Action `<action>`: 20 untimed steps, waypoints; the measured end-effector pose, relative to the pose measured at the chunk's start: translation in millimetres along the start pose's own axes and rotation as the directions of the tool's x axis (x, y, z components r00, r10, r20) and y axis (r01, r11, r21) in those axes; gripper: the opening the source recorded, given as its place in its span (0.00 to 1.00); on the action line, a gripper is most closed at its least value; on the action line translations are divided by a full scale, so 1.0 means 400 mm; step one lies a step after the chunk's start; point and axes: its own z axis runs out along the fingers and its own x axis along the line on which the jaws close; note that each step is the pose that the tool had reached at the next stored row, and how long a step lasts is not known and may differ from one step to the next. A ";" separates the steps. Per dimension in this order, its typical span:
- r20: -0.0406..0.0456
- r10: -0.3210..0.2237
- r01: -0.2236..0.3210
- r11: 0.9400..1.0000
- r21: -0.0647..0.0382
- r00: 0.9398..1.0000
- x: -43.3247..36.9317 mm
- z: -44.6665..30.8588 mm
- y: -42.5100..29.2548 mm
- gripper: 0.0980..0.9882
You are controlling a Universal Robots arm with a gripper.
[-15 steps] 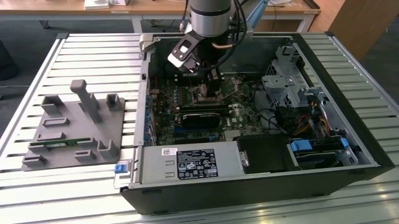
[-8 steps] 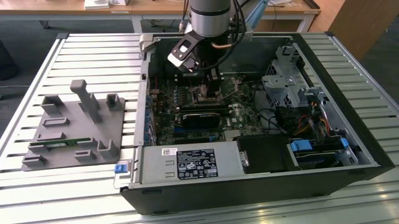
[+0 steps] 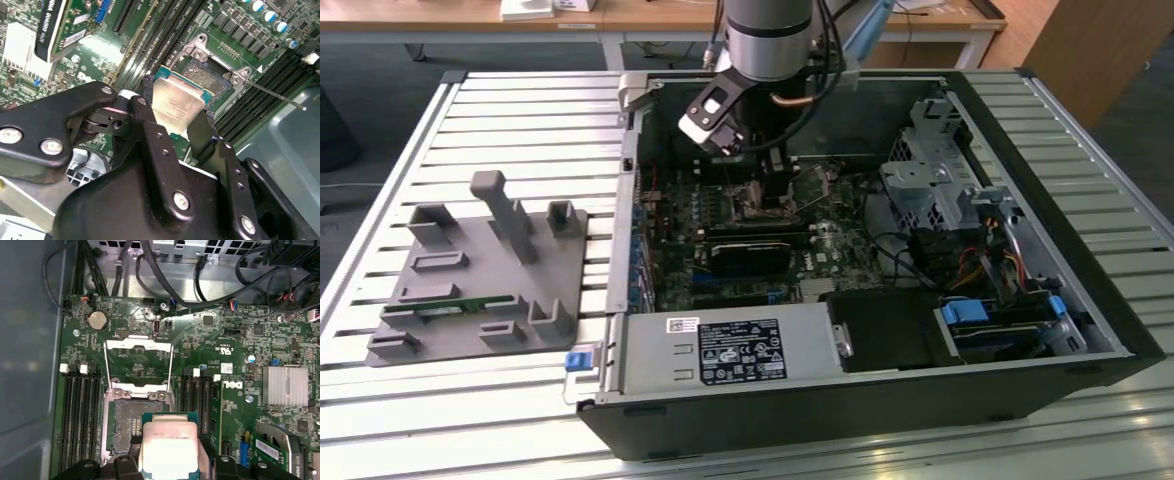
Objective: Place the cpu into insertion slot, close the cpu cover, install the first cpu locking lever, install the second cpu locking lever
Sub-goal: 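Place the cpu into insertion slot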
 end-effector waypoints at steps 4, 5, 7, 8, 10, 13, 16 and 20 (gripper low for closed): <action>0.000 0.005 -0.005 1.000 0.000 1.000 0.014 0.003 0.000 0.48; 0.000 0.006 -0.006 1.000 0.000 1.000 0.019 0.004 0.000 0.48; 0.000 0.006 -0.006 1.000 0.000 1.000 0.027 0.006 0.000 0.48; 0.000 0.007 -0.007 1.000 0.000 1.000 0.032 0.009 0.000 0.48; 0.000 0.008 -0.008 1.000 0.000 1.000 0.041 0.015 0.000 0.48; 0.000 0.016 -0.016 1.000 0.000 1.000 0.050 0.024 -0.001 0.48; 0.003 0.044 -0.044 0.999 0.001 0.999 0.050 0.029 -0.001 0.48; 0.005 0.070 -0.070 0.998 0.001 0.998 0.050 0.033 -0.002 0.48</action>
